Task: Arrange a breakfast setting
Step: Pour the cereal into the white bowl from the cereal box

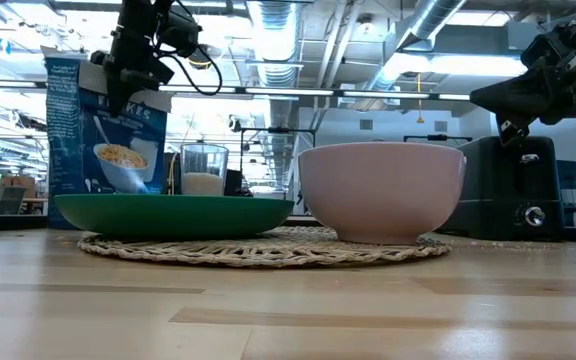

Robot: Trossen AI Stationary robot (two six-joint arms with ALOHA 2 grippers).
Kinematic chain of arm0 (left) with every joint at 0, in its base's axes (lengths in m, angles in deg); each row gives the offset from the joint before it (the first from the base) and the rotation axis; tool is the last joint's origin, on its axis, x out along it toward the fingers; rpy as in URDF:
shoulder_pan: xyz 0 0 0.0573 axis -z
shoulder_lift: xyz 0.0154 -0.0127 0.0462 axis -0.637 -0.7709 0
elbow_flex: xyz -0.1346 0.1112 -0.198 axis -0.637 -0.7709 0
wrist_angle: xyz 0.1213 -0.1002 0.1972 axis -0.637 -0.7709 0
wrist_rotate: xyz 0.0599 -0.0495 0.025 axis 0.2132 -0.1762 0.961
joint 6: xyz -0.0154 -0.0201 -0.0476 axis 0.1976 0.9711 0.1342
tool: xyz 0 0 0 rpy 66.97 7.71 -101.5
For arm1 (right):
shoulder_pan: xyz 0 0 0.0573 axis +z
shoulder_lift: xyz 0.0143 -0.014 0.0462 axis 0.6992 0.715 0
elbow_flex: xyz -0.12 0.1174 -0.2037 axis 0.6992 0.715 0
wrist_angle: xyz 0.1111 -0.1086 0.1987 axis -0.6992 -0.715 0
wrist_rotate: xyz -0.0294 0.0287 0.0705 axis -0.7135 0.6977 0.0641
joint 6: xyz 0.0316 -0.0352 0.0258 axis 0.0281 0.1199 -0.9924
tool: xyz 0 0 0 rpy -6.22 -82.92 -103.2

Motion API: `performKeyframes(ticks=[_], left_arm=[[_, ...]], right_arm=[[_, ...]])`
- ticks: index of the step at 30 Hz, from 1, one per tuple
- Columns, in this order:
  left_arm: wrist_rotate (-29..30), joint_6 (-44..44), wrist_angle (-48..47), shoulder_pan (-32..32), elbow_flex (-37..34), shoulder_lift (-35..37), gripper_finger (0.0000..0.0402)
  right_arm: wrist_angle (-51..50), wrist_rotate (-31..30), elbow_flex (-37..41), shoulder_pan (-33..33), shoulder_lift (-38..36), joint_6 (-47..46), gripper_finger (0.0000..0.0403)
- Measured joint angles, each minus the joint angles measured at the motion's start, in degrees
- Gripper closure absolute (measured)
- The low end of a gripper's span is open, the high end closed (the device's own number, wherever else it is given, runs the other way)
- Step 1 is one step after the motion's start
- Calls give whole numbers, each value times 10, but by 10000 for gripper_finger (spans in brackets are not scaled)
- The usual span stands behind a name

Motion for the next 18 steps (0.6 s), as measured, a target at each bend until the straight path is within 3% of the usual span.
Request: performKeyframes(ticks=[9,18], left_arm=[[21,-7,-1,21,6,41,401],[52,-18,-2,36,91,72,401]], right_arm=[[0,0,0,0,0,0,365],[0,0,0,0,0,0,365]])
